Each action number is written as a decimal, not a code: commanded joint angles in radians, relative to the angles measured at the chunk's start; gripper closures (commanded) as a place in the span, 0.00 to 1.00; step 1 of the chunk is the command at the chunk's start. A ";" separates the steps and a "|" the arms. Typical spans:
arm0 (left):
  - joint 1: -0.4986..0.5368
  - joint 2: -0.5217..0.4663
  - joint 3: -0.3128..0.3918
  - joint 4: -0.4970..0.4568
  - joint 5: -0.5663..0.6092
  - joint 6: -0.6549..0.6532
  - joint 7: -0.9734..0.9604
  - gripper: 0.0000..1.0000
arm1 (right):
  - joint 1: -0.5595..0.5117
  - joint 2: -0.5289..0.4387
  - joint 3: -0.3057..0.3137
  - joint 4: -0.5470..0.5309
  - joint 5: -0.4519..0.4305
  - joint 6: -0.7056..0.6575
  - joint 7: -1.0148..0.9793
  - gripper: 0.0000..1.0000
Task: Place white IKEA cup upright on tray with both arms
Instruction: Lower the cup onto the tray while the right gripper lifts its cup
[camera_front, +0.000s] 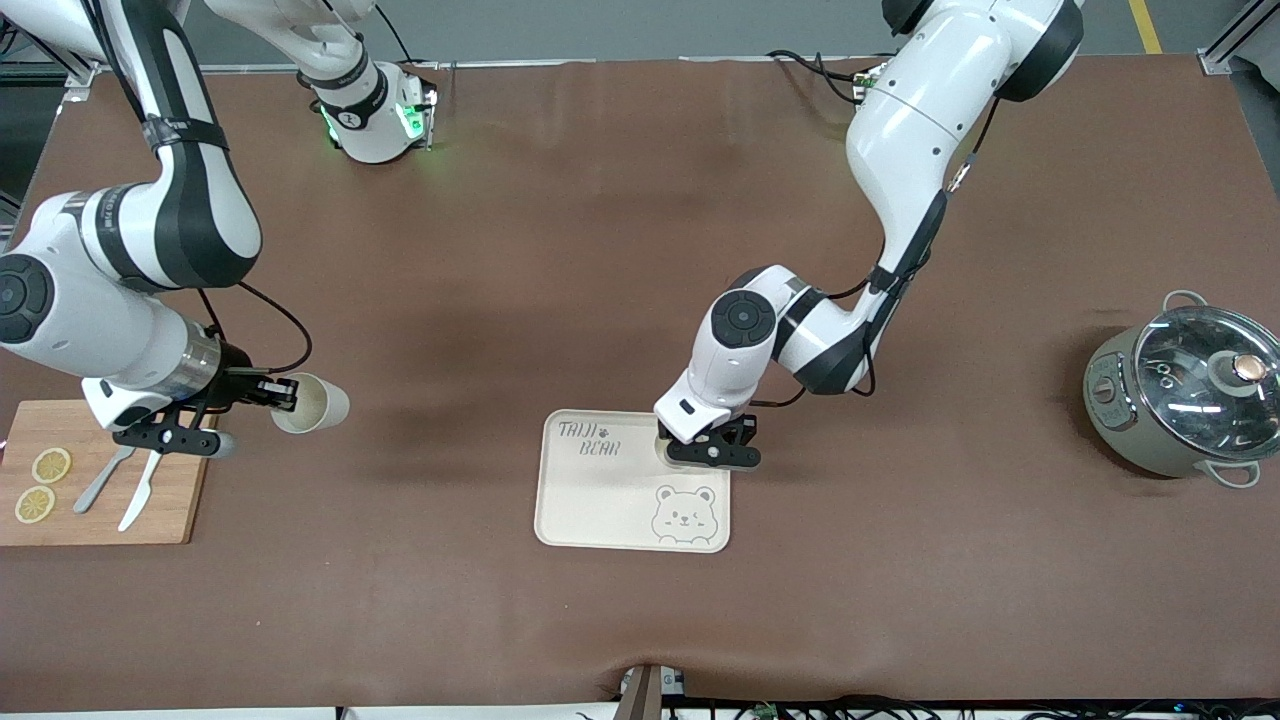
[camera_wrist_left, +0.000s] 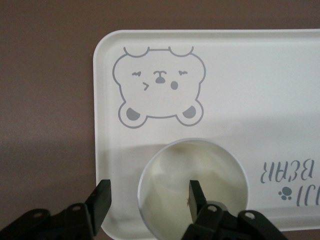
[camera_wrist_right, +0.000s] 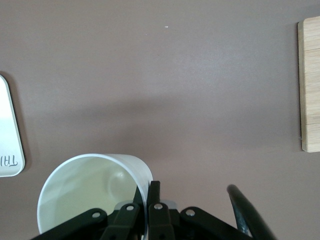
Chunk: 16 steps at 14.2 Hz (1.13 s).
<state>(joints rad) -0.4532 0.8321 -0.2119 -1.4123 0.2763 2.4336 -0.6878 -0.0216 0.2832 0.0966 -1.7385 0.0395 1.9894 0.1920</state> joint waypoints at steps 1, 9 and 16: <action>-0.001 -0.024 0.003 -0.011 0.020 -0.001 -0.016 0.29 | 0.003 0.002 -0.001 0.016 0.017 -0.017 0.017 1.00; 0.005 -0.054 0.003 0.004 0.017 -0.039 -0.012 0.26 | 0.064 0.004 -0.001 0.030 0.023 -0.008 0.141 1.00; 0.063 -0.149 -0.001 -0.042 0.026 -0.149 0.086 0.27 | 0.224 0.031 -0.003 0.099 0.023 0.061 0.493 1.00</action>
<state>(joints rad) -0.4130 0.7492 -0.2112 -1.3998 0.2770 2.3162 -0.6440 0.1670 0.2869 0.1021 -1.6809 0.0515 2.0318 0.6054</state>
